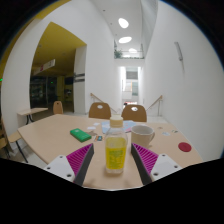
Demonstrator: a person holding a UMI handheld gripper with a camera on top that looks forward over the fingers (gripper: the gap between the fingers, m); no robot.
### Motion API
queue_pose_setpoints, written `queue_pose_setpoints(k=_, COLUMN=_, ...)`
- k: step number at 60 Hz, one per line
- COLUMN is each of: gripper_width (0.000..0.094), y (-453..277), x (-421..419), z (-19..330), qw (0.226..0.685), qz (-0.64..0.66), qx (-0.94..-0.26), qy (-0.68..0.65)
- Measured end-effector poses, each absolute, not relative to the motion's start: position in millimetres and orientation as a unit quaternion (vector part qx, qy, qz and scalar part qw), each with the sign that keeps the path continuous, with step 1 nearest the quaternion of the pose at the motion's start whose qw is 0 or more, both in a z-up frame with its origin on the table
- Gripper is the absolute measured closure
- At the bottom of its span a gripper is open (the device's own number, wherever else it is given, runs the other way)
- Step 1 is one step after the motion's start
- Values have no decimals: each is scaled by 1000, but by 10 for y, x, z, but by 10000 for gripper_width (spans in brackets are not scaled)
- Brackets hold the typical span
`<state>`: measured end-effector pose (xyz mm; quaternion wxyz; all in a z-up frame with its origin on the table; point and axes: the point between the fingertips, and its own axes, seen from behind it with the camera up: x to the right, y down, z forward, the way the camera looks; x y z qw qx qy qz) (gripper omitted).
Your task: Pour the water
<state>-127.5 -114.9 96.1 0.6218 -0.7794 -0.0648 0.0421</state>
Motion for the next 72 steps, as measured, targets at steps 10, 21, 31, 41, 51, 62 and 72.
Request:
queue_pose_setpoints(k=10, gripper_width=119, y=-600, x=-1262, z=777, qw=618, qz=42, qx=-782, qy=-66)
queue_pose_setpoints(k=21, gripper_width=404, y=-284, x=-1270, z=592, qw=600, qz=56, qx=-796, qy=-56)
queue_pose_setpoints(k=31, gripper_width=563, y=-250, x=-1246, z=618, qw=613, qz=63, qx=-787, qy=-41)
queue_pose_setpoints(k=41, gripper_width=613, y=-19, x=-1280, z=887, qw=614, qz=167, qx=-770, qy=49)
queue_pose_setpoints(k=51, gripper_width=618, y=376, x=-1349, z=1326, qw=545, qz=407, qx=-692, qy=241)
queue_pose_setpoints(k=62, gripper_width=613, y=552, x=-1516, z=1467, qw=387, qz=591, qx=-575, qy=413)
queue_pose_setpoints(k=72, gripper_width=600, y=467, x=-1492, z=1565, qw=334, qz=639, qx=-520, qy=458)
